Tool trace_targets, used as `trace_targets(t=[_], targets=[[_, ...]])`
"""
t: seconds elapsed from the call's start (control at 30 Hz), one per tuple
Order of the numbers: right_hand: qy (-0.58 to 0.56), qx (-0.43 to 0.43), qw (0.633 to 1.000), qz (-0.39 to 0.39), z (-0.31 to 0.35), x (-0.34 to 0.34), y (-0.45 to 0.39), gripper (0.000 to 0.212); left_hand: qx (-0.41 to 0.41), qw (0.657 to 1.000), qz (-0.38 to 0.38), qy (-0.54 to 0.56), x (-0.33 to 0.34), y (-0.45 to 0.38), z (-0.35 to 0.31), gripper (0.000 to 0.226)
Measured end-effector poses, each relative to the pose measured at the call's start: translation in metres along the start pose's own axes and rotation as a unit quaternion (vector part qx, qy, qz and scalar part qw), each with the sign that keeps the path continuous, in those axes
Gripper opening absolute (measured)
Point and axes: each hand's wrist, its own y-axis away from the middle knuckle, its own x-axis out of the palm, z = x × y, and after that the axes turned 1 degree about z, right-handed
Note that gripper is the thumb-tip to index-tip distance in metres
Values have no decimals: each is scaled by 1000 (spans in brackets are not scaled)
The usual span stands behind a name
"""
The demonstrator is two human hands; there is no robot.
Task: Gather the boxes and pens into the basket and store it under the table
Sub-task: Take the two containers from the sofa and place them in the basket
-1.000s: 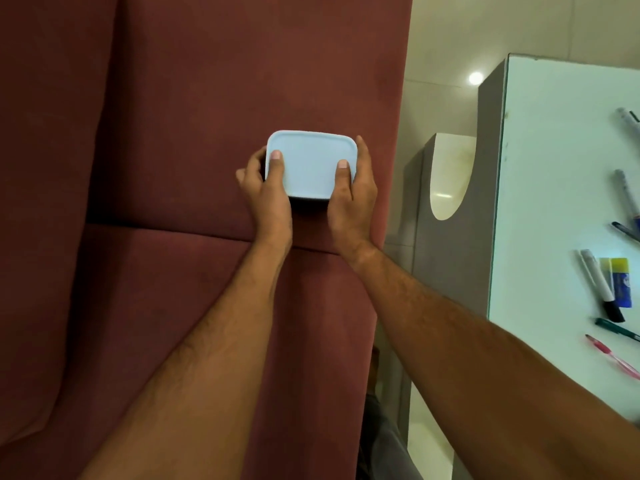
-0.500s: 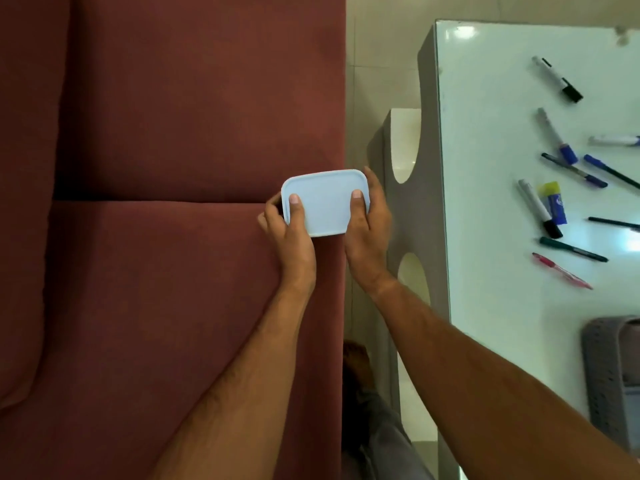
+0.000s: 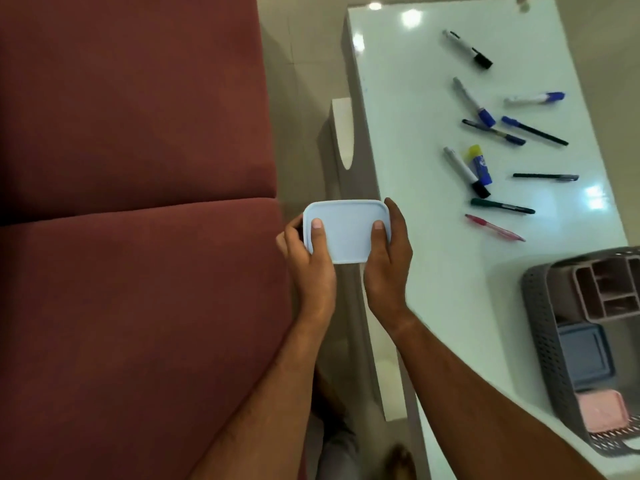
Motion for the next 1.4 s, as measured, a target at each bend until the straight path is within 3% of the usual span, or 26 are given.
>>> trace_targets(t=[0.37, 0.57, 0.97, 1.23, 1.4], targets=[[-53, 17, 993, -102, -25, -175, -8, 40, 75, 996, 31, -36, 118, 136, 0, 34], [-58, 9, 993, -102, -48, -282, -2, 37, 77, 996, 24, -34, 173, 231, 17, 25], [-24, -2, 993, -115, -91, -470, -15, 33, 85, 994, 68, -28, 275, 382, 50, 34], [72, -18, 994, -85, -146, -542, -49, 35, 32, 994, 100, -36, 320, 424, 76, 30], [141, -53, 988, -35, -163, -554, -71, 30, -56, 991, 115, -44, 335, 443, 96, 38]])
